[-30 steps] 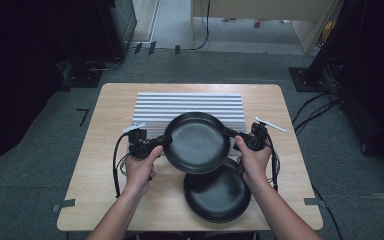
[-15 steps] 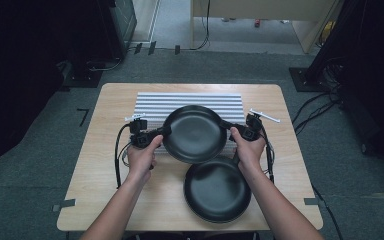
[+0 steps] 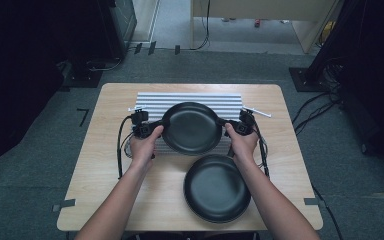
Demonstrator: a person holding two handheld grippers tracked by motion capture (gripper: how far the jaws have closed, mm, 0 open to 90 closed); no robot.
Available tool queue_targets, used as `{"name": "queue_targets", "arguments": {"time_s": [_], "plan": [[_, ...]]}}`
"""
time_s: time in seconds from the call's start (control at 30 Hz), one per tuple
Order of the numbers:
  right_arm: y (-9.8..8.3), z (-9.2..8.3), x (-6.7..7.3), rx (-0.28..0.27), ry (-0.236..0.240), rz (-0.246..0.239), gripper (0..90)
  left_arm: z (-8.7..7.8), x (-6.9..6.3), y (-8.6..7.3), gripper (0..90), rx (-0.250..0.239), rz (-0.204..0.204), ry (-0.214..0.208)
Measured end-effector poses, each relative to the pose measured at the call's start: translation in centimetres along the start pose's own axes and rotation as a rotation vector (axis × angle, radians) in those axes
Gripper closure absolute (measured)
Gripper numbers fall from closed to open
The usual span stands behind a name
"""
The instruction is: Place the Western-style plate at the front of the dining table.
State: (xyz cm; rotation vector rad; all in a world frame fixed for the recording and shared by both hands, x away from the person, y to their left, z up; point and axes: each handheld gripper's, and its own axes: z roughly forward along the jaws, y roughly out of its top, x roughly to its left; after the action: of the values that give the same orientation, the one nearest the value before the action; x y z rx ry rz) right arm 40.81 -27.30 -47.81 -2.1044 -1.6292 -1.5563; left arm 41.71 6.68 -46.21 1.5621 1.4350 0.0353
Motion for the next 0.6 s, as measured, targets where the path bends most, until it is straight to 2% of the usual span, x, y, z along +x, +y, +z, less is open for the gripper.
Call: {"name": "queue_targets", "arguments": {"time_s": [0.33,0.5,0.6], "plan": [[0.6,2.2,-1.2,0.010,-0.044,0.022,83.8,2.7,1.7,0.8,77.0,0.039,-0.011,0.005],[1.3,3.4,-1.6,0.025,-0.079,0.023,83.1,4.3,2.7,1.0,77.2,0.051,-0.050,0.002],[1.6,4.0,-1.8,0.015,-0.102,0.004,82.8,4.9,3.1,1.1,77.2,0.058,-0.062,-0.001]]}}
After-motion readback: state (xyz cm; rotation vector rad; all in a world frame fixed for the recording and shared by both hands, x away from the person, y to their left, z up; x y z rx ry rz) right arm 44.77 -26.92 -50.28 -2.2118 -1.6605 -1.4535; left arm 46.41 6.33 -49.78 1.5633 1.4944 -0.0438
